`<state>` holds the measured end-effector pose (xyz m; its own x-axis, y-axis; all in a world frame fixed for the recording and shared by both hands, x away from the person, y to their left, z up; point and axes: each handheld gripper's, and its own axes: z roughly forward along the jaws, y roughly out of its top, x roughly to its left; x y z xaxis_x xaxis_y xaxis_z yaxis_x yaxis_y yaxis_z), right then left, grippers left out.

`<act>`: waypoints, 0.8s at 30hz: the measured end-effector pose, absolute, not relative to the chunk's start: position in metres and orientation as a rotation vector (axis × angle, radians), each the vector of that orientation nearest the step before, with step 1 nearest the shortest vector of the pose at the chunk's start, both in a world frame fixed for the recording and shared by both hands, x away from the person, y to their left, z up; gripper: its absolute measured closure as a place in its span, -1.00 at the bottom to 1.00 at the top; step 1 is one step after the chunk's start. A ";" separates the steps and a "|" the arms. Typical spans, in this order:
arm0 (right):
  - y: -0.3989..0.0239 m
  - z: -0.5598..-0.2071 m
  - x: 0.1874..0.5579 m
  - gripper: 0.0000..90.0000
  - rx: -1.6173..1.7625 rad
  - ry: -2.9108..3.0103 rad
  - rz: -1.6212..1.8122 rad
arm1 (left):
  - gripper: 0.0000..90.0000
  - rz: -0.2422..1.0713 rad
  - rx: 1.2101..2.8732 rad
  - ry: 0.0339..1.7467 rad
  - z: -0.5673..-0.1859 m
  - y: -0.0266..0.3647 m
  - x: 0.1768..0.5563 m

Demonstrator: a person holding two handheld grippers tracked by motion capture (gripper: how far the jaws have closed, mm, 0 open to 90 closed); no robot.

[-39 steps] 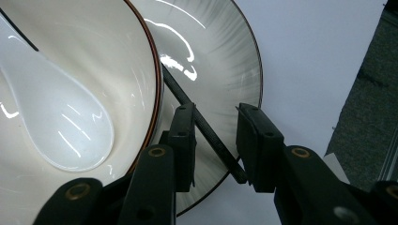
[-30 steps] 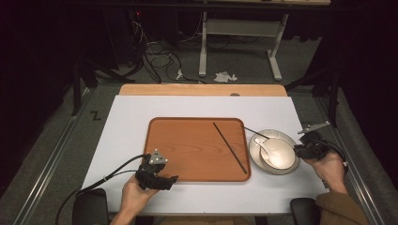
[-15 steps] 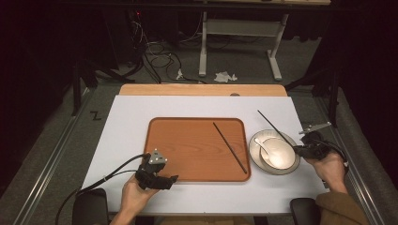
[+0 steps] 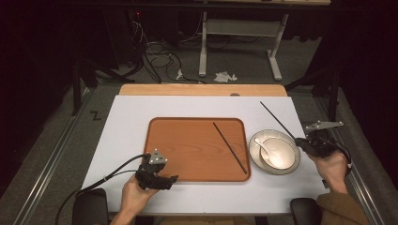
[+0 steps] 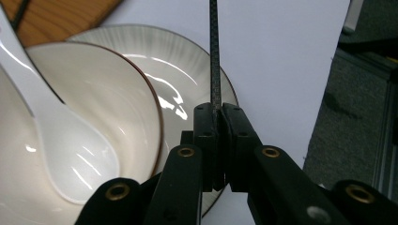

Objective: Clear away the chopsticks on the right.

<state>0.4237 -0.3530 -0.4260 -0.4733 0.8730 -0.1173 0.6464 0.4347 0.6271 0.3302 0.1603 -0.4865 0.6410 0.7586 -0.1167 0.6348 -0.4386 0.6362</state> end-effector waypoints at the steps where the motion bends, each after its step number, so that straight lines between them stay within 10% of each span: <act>1: -0.351 -0.424 0.423 0.91 1.277 2.259 0.724 | -0.31 0.244 2.203 1.080 -0.486 0.160 0.330; 24: -0.264 -0.396 0.390 0.91 1.030 2.399 0.874 | -0.31 0.253 2.204 1.073 -0.485 0.162 0.330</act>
<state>0.3897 -0.2642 -0.3962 -0.6562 0.7477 -0.1014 0.5072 0.5366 0.6744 0.3296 0.1617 -0.4852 0.6439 0.7572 -0.1097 0.6285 -0.4417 0.6402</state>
